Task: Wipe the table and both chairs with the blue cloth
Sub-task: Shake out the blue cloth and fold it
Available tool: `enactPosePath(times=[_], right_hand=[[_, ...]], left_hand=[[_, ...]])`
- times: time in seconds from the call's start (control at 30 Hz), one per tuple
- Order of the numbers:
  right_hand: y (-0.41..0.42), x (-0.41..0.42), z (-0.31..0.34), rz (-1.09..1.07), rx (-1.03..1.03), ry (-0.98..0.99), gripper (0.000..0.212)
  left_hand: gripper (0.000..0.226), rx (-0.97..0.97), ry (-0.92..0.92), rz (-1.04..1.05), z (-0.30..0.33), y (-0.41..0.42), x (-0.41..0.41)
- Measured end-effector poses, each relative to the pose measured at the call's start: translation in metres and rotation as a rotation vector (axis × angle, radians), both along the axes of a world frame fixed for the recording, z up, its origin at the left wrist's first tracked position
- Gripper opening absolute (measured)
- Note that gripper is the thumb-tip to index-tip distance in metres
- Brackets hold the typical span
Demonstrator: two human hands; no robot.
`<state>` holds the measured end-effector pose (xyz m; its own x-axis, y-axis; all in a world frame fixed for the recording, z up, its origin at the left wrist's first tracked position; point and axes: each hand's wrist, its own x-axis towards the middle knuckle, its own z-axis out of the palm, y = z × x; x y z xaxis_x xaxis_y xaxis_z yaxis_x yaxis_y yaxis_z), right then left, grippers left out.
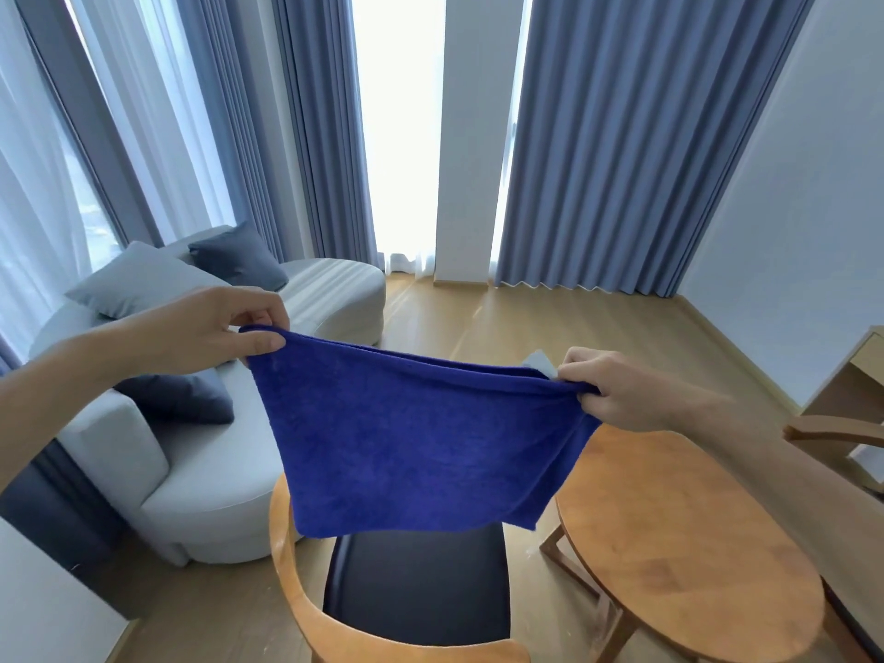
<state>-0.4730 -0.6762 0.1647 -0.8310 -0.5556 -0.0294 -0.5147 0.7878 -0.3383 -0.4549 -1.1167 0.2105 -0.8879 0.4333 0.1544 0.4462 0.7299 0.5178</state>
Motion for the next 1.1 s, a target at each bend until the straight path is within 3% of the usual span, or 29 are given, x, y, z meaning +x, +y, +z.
enactPosePath(times=[0.1,0.13,0.3,0.4,0.67,0.83,0.97,1.1], right_hand=[[-0.004,0.003,0.001,0.024,0.024,0.033,0.043],[-0.005,0.004,0.0,0.048,0.061,0.048,0.045],[-0.005,0.014,0.0,0.167,0.347,0.172,0.013],[-0.01,0.021,0.001,0.22,0.466,0.15,0.023],[-0.028,0.026,0.005,0.285,0.769,0.263,0.027],[-0.027,0.025,0.011,0.313,0.743,0.195,0.024],[-0.02,0.022,0.014,0.249,0.58,0.082,0.009],[-0.009,0.017,0.012,0.162,0.316,-0.059,0.034]], left_hand=[[0.004,-0.023,-0.008,0.003,-0.009,-0.003,-0.003],[0.007,-0.043,-0.002,0.001,-0.01,-0.003,-0.004],[0.003,-0.069,0.028,0.031,-0.004,-0.003,-0.001],[0.03,-0.094,0.033,0.047,0.004,-0.002,0.002],[0.028,-0.218,0.145,0.0,0.012,-0.001,0.002],[0.026,-0.238,0.176,-0.034,0.011,-0.001,0.003],[0.026,-0.24,0.184,-0.017,0.013,-0.002,0.002],[0.024,-0.226,0.173,-0.023,0.016,0.0,-0.001]])
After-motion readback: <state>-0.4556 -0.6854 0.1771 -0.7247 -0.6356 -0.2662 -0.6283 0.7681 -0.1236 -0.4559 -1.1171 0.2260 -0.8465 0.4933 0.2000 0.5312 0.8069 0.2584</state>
